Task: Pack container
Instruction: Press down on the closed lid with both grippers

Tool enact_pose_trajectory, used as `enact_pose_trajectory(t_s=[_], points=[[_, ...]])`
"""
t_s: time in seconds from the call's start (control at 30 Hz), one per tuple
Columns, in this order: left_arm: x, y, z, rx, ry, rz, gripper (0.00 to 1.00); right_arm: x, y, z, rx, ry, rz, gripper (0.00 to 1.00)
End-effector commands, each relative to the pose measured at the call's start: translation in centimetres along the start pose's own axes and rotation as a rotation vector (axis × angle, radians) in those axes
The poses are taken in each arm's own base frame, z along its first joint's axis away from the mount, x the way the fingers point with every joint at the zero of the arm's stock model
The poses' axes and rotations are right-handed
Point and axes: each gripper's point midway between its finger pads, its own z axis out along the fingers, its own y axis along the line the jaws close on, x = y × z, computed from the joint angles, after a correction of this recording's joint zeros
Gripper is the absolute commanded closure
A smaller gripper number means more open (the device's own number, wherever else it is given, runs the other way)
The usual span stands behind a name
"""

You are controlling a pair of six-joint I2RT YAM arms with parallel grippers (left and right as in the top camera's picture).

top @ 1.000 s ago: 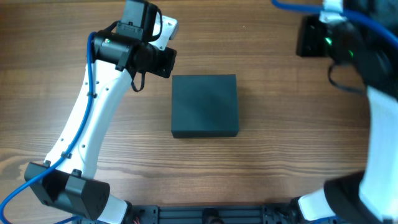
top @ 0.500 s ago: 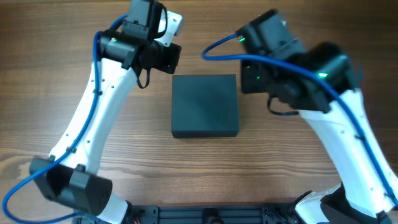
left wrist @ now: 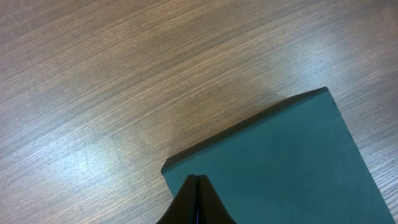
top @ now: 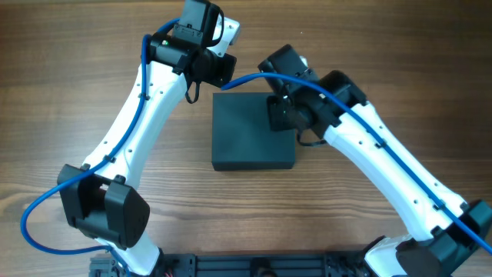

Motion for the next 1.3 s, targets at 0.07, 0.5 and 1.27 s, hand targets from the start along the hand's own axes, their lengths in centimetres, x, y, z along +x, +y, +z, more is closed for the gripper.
enact_pose_trajectory(t_s=[0.07,0.5,1.27], points=[[0.5,0.1,1.7,0.001,0.037,-0.012,0.96,2.1,2.6,2.5,-0.144,0.055,-0.109,0.96],[3.1,0.2,7.0,0.024,0.169,-0.026,0.96,4.4,3.4,5.3,-0.199,0.099,-0.162,0.96],[6.4,-1.1,8.5,0.084,0.302,-0.040,0.96,6.3,1.8,9.2,-0.224,0.131,-0.121,0.95]])
